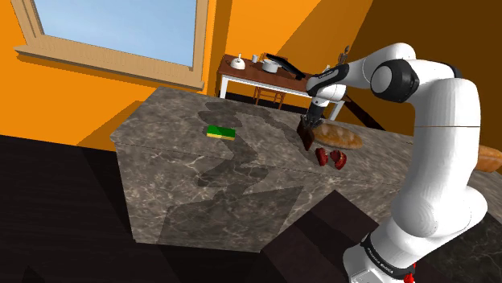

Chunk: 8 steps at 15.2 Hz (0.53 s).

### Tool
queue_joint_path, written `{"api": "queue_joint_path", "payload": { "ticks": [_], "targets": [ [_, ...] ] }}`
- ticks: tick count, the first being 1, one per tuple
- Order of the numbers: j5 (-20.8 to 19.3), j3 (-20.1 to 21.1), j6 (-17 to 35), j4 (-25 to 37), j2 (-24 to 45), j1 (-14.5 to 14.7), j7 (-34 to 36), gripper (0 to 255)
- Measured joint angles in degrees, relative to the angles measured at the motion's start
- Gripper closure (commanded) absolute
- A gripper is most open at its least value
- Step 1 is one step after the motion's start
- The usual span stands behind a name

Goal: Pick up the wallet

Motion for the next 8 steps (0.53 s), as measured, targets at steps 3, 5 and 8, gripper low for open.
{"api": "queue_joint_path", "payload": {
  "ticks": [3,5,8],
  "targets": [
    [-0.17,-0.13,-0.76,0.15,-0.54,0.0,0.04,255],
    [-0.42,-0.27,-1.77,0.43,-1.3,0.12,0.25,255],
    [-0.72,-0.45,-3.44,1.28,-2.14,0.17,0.46,255]
  ]
}}
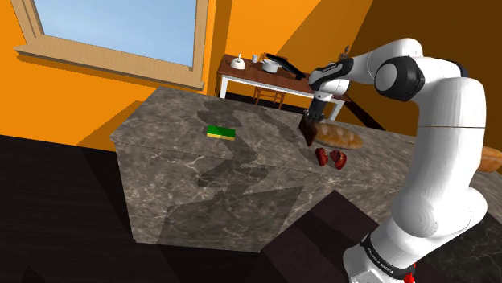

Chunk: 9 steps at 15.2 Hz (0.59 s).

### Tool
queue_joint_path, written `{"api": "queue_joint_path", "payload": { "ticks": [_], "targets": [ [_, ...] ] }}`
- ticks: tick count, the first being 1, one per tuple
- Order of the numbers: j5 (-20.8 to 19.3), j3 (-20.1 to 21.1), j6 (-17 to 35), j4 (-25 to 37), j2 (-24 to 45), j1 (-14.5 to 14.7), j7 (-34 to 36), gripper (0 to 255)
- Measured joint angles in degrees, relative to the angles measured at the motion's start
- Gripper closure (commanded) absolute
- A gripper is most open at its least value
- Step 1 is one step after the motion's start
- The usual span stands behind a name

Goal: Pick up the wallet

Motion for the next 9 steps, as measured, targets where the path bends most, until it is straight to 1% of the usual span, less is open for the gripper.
{"api": "queue_joint_path", "payload": {
  "ticks": [9],
  "targets": [
    [-1.04,-0.57,-5.28,2.27,-3.12,0.25,0.69,255]
  ]
}}
